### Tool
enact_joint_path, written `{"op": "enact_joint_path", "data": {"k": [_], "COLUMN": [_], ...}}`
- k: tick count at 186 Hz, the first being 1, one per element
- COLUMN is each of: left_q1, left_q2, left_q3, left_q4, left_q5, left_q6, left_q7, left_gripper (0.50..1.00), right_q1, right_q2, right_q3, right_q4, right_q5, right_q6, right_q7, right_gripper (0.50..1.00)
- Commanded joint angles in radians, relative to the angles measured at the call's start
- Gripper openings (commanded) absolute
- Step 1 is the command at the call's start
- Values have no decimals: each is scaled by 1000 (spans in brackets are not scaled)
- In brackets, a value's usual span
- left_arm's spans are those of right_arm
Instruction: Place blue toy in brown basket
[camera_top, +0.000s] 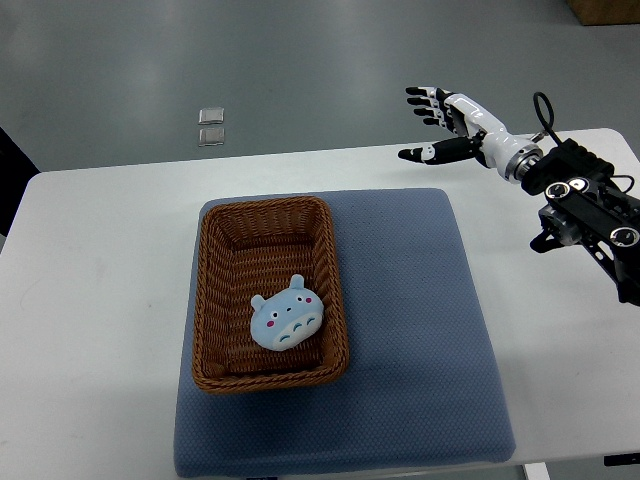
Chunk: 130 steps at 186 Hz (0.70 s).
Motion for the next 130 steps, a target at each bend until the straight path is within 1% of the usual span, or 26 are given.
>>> {"op": "enact_joint_path", "data": {"k": [1,20,47,107,130], "left_q1": [0,0,0,0,0], "left_q2": [0,0,0,0,0], "left_q3": [0,0,0,-2,-2], "left_q4": [0,0,0,0,0], "left_q5": [0,0,1,0,0], "left_q6": [0,0,0,0,0], "left_q7": [-2,-2,0,0,-2], "left_gripper": [1000,1000,1000,1000,1000], "right_q1": [-39,-72,-115,-185,-208], "right_q2": [-1,-1,5,71,88], "right_q3": [47,56,91,245,255], "right_q4": [0,0,2,5,9], "right_q5": [150,278,403,441,443], "right_q6": [-25,-59,-65,-55,-47], "right_q7": [-8,-8,-8,3,5], "right_gripper": [897,897,897,897,911]}}
